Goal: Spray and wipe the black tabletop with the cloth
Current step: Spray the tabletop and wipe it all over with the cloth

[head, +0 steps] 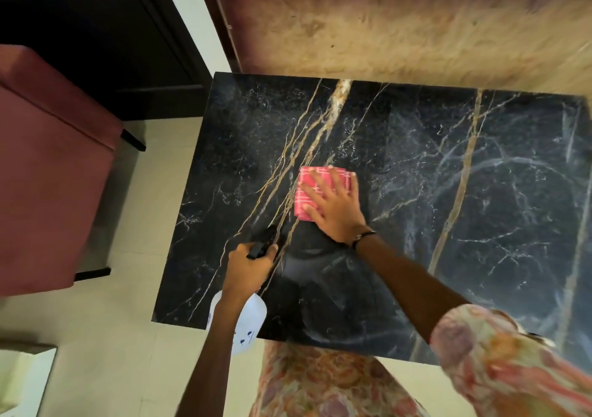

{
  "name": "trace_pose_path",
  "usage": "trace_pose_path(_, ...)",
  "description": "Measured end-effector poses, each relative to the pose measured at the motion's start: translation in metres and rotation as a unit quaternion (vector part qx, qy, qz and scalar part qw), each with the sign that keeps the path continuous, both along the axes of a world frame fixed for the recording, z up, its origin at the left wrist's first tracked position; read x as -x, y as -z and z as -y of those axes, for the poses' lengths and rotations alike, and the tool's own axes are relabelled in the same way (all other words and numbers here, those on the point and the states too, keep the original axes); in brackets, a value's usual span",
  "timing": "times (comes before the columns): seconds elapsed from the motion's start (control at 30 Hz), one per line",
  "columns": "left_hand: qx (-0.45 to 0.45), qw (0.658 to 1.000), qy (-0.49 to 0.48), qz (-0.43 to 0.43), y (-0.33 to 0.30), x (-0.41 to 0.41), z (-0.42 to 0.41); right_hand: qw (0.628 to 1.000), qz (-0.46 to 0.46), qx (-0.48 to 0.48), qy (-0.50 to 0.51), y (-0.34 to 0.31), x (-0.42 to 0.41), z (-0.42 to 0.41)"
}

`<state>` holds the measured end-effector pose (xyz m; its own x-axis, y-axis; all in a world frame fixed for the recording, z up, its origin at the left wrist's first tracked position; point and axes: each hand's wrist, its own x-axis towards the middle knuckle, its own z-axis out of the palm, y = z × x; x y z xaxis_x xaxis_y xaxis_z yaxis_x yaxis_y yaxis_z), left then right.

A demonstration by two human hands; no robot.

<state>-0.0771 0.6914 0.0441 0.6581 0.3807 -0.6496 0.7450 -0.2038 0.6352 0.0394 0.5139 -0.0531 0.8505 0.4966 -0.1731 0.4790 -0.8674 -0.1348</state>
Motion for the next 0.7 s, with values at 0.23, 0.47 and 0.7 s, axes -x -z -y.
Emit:
trace_pose_path(0.23, -0.020, 0.999, -0.029, -0.005, 0.000, 0.029, 0.013, 0.976, -0.011, -0.030, -0.215, 0.006, 0.086, -0.011)
trace_pose_path(0.47, 0.002, 0.997, -0.062, -0.041, 0.013, 0.065, 0.017, 0.982, 0.017, 0.006, -0.189, 0.004, 0.051, 0.073)
trace_pose_path(0.7, 0.010, 0.997, -0.072, -0.032, 0.017, 0.091, 0.008, 0.993, -0.023, 0.017, -0.115, 0.000, 0.082, -0.017)
